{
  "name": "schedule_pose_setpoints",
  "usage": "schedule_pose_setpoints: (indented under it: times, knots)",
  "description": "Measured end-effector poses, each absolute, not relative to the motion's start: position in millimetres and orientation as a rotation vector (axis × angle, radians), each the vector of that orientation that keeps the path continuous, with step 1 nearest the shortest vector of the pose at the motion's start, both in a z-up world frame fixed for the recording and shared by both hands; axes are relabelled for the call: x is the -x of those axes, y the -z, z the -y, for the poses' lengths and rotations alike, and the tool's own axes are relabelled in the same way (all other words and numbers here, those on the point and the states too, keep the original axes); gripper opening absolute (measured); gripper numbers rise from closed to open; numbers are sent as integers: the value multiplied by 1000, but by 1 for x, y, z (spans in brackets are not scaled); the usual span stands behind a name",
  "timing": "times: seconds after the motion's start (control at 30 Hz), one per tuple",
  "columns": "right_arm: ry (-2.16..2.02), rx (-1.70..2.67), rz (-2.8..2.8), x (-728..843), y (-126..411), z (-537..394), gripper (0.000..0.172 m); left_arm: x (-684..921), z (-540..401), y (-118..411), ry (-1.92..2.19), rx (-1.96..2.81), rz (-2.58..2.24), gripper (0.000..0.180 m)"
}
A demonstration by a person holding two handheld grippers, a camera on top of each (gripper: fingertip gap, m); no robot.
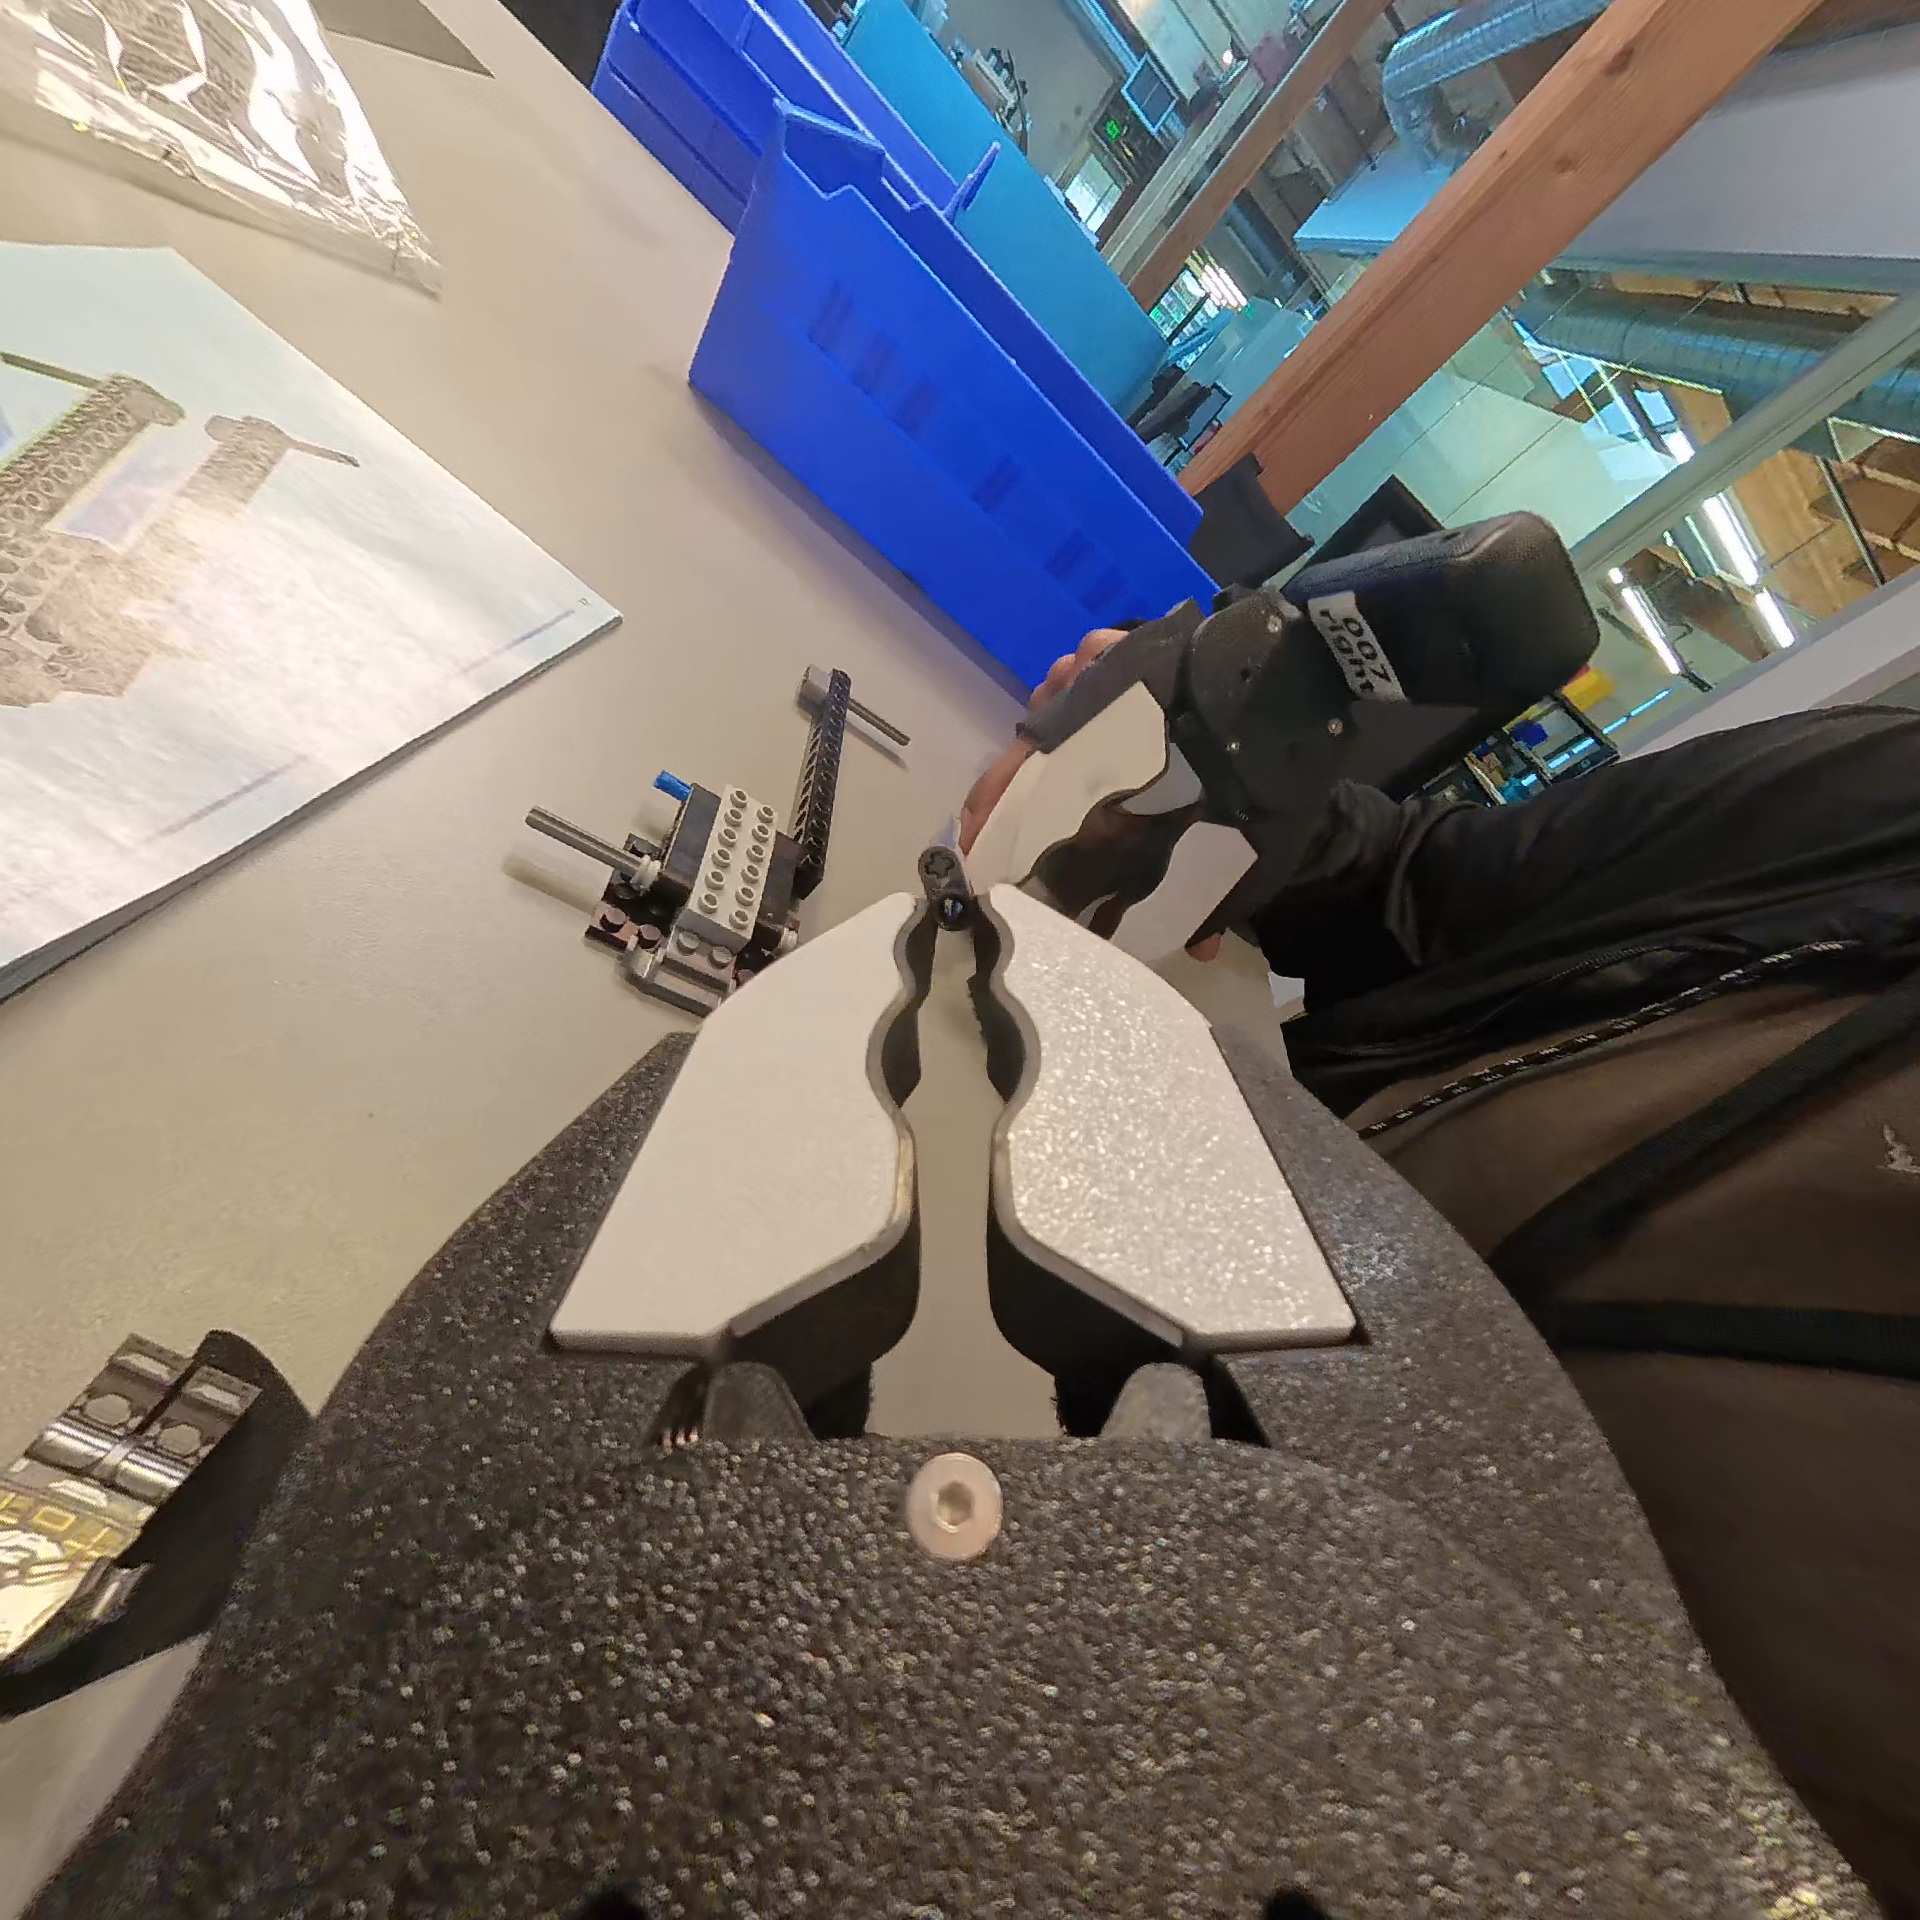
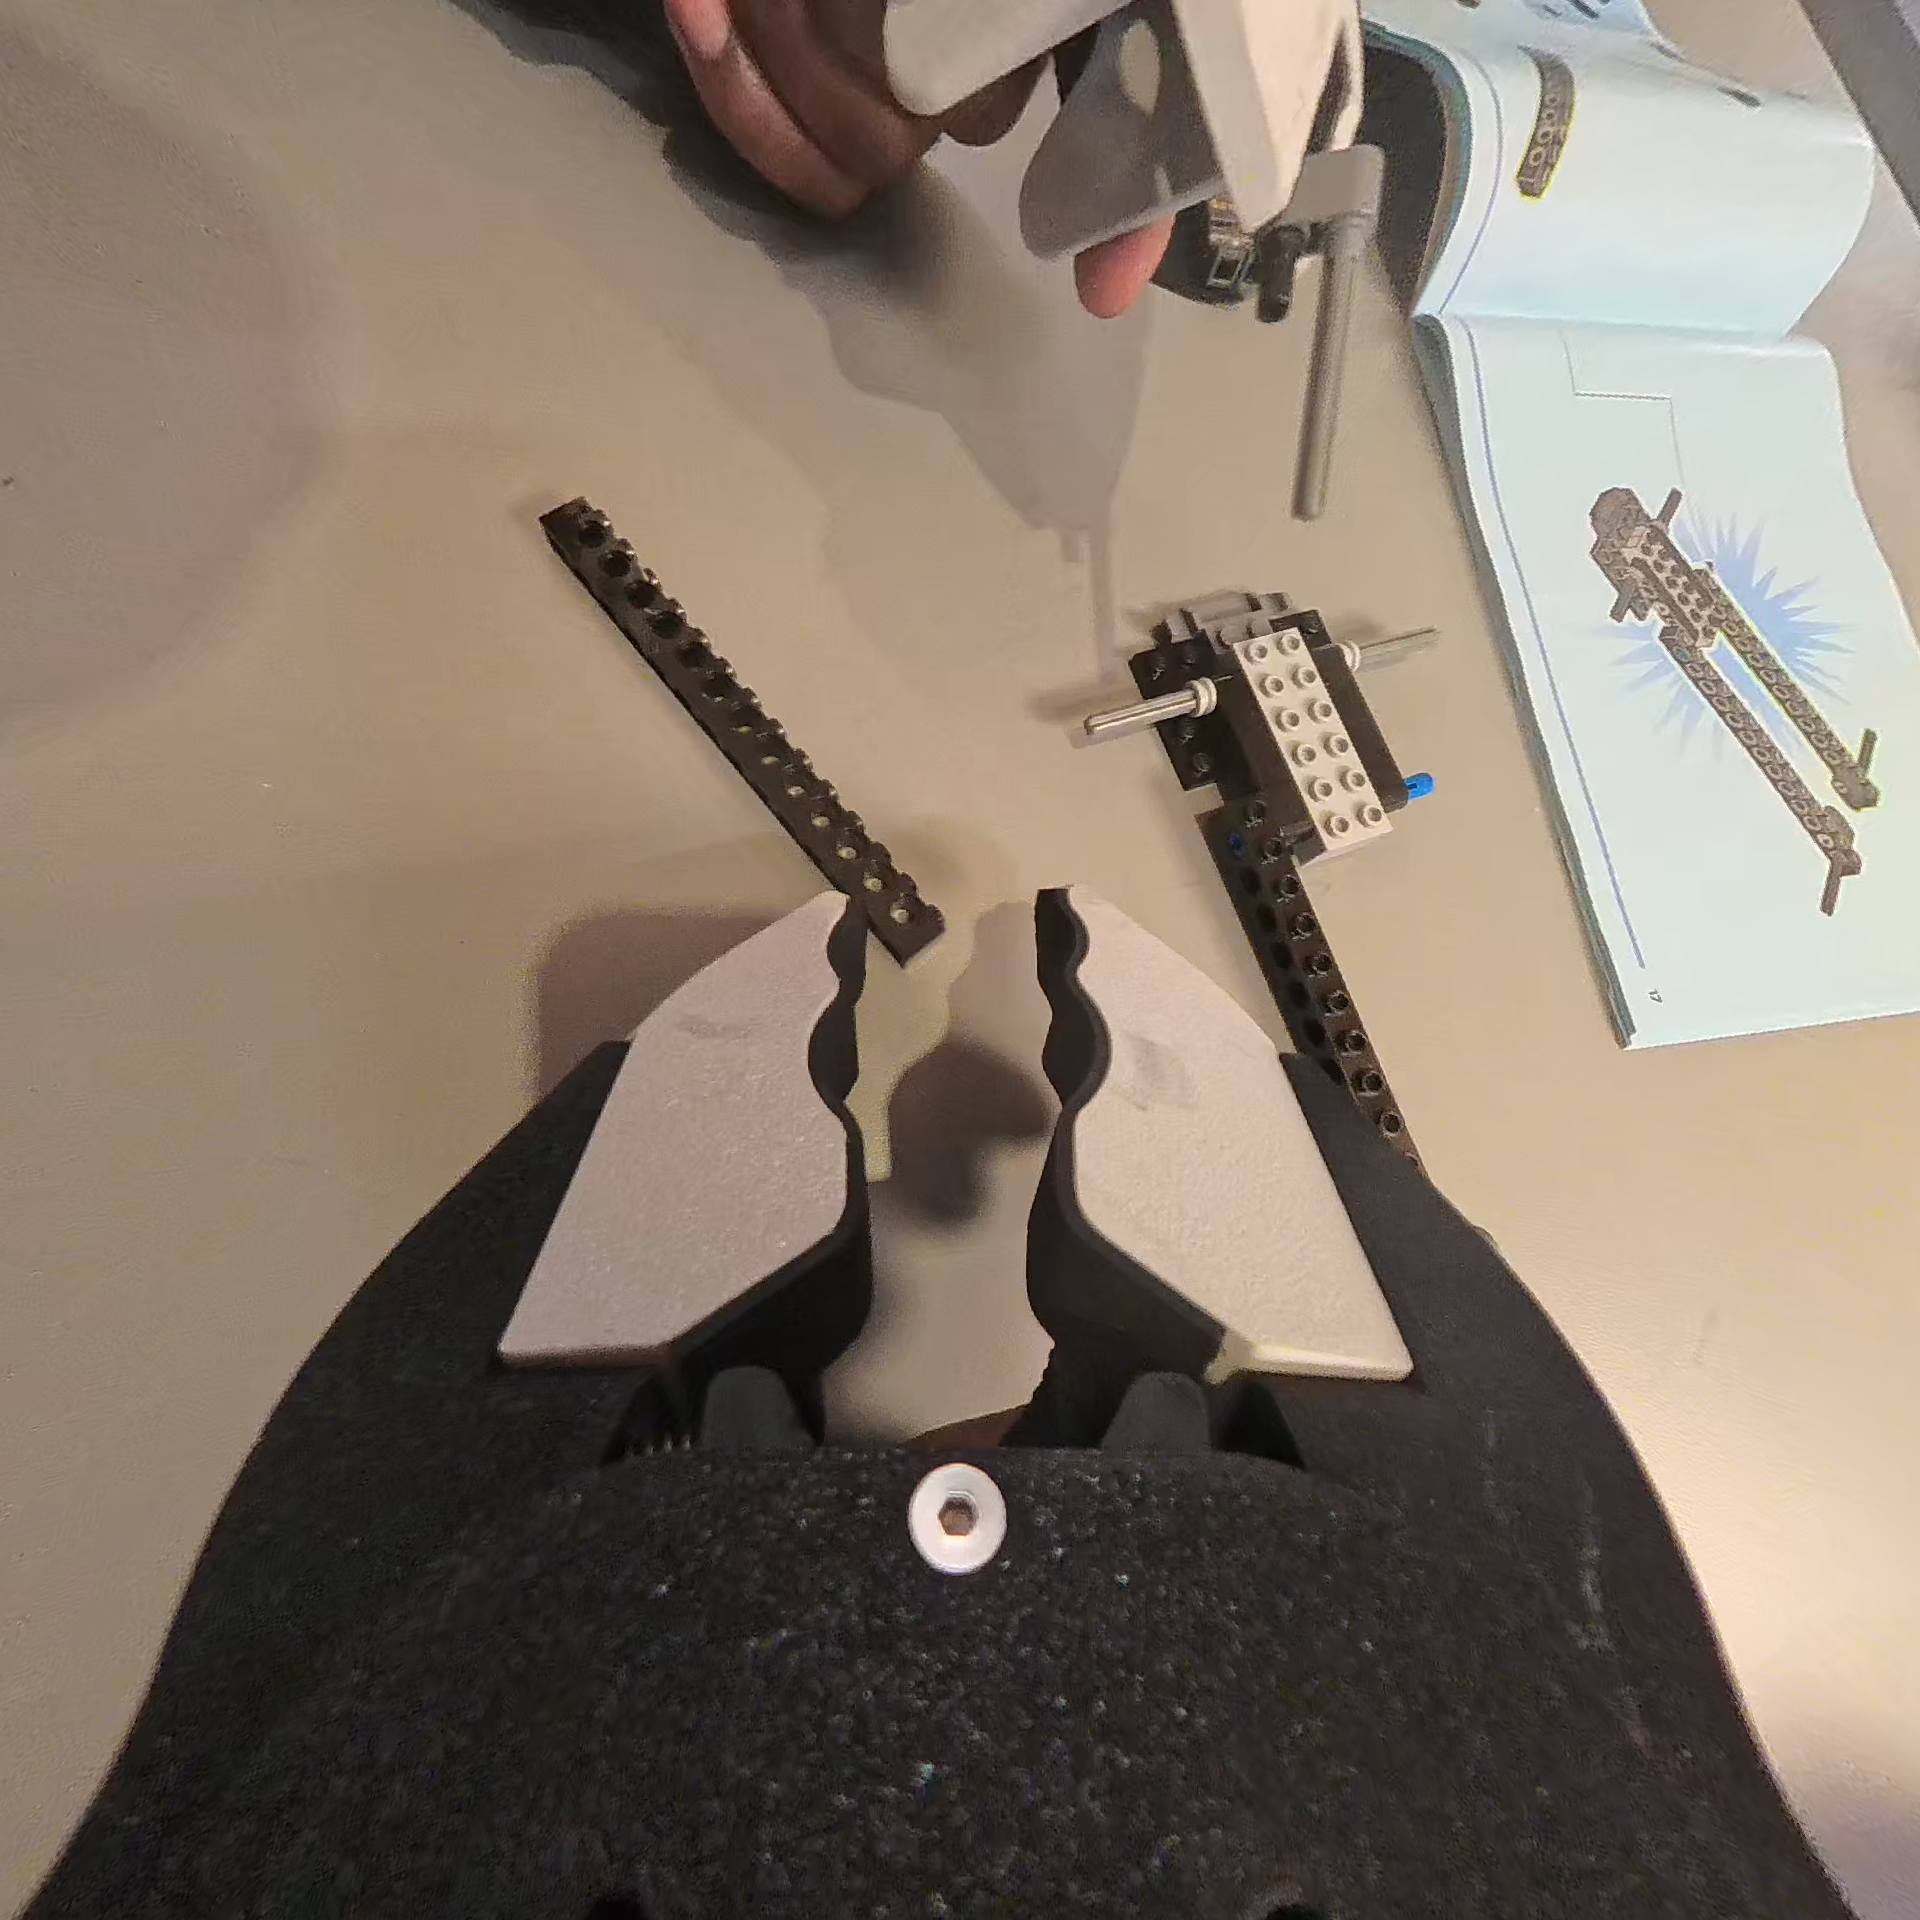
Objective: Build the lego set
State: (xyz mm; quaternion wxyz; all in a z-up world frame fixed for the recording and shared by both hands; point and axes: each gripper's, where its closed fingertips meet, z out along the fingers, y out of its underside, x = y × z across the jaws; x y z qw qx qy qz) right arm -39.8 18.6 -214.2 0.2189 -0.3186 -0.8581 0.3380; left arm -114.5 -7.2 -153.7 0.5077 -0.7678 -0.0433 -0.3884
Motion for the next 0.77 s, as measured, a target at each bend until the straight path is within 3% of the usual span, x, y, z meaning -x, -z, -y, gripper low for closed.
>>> schedule_pose_setpoints:
  times: [0.47, 0.77]
  knots:
    - [-1095, 789, 2353, 44, 198, -6, 43, 115, 18, 170, 1035, 1968, 122, 7]
    - [-1100, 555, 2388, 24, 199, 16, 35, 112, 22, 173, 1086, 1978, 114, 7]
